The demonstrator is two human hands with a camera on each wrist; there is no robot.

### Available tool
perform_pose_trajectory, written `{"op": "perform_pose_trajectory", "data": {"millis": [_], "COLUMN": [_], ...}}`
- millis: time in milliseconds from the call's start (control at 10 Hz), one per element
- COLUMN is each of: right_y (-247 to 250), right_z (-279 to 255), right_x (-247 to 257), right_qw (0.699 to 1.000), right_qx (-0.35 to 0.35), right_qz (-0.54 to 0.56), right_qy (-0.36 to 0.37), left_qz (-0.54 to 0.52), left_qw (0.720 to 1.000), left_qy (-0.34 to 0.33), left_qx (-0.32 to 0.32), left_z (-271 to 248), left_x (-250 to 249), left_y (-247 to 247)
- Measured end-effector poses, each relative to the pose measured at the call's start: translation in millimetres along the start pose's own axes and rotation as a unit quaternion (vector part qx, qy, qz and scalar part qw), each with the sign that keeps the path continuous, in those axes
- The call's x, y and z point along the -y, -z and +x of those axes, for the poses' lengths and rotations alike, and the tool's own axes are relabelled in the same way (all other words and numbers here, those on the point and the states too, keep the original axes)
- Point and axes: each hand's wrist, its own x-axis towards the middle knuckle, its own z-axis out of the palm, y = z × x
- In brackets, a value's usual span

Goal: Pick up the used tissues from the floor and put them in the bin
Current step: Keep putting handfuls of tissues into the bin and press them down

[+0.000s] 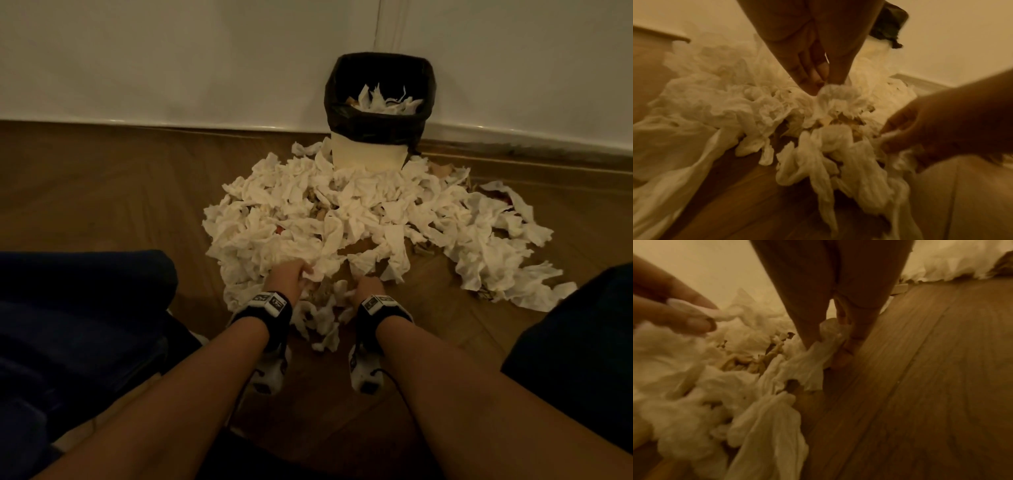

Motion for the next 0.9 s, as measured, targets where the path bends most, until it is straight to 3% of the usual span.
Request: {"op": "perform_pose_trajectory", "data": {"millis": [100,200,300,400,500,600,700,800,900], "right_y": [11,17,16,19,25,30,32,33,43], "right_z": [1,3,2,-4,-4,-2,-1,-7,-23], "right_x": [-3,-8,-16,-18,-20,-22,-28,-26,-16], "right_qw": [1.0,0.989,0.945,0.87,0.773,0.806,0.854,0.849,0.859], "right_qx": [0.008,0.052,0.085,0.094,0.1,0.097,0.07,0.09,0.11], "right_qz": [0.023,0.137,0.313,0.474,0.611,0.572,0.5,0.515,0.498], "right_qy": [-0.002,-0.014,-0.037,-0.093,-0.136,-0.12,-0.124,-0.078,-0.041], "left_qz": [-0.054,-0.081,-0.111,-0.13,-0.138,-0.126,-0.233,-0.333,-0.327], "left_qw": [0.997,0.992,0.986,0.984,0.978,0.971,0.945,0.912,0.912], "left_qy": [0.048,0.095,0.124,0.117,0.154,0.202,0.22,0.22,0.242], "left_qx": [-0.033,-0.032,-0.003,0.034,0.033,0.028,0.066,0.092,0.049], "left_z": [2,2,2,3,5,10,9,8,9], "left_x": [5,7,3,-5,-13,-18,-27,-31,-40], "left_y": [12,18,21,23,26,25,26,26,30]}}
